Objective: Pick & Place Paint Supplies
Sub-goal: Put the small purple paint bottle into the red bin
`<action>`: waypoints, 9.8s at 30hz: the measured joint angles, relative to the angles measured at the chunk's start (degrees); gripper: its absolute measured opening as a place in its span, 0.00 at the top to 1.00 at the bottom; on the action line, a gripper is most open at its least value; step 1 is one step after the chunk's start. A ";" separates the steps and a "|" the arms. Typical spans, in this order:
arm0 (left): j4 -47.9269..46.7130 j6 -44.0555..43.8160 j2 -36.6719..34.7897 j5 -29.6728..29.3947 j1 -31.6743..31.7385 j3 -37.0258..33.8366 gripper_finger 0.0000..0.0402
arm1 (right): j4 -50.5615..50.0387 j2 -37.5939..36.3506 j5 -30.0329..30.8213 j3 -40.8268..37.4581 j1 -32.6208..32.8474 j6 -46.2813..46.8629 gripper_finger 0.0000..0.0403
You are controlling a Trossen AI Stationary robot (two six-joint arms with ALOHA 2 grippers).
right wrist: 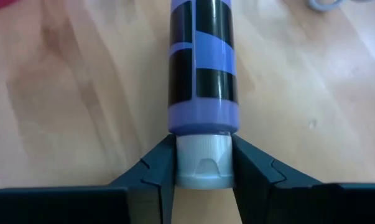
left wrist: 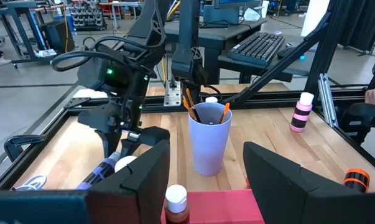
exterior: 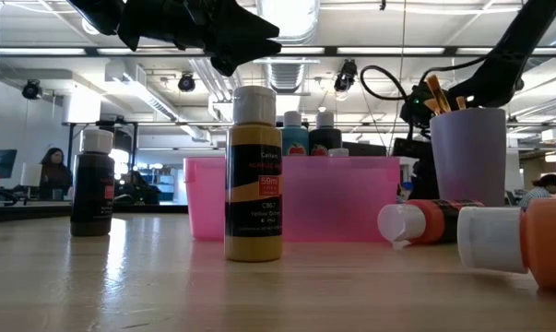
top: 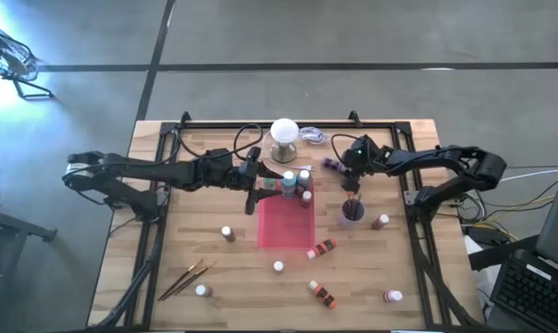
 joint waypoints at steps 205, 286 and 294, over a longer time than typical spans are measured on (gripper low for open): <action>-33.44 0.18 21.88 -0.94 -3.95 32.11 0.56 | -65.79 3.61 19.08 57.99 43.74 2.98 0.63; 48.37 -1.71 21.51 -0.88 -2.93 1.18 0.62 | 11.30 -14.09 19.45 26.98 43.32 1.99 0.45; 48.22 -1.51 21.51 -0.66 -2.95 1.11 0.62 | 11.24 -14.06 19.25 27.02 43.30 1.69 0.61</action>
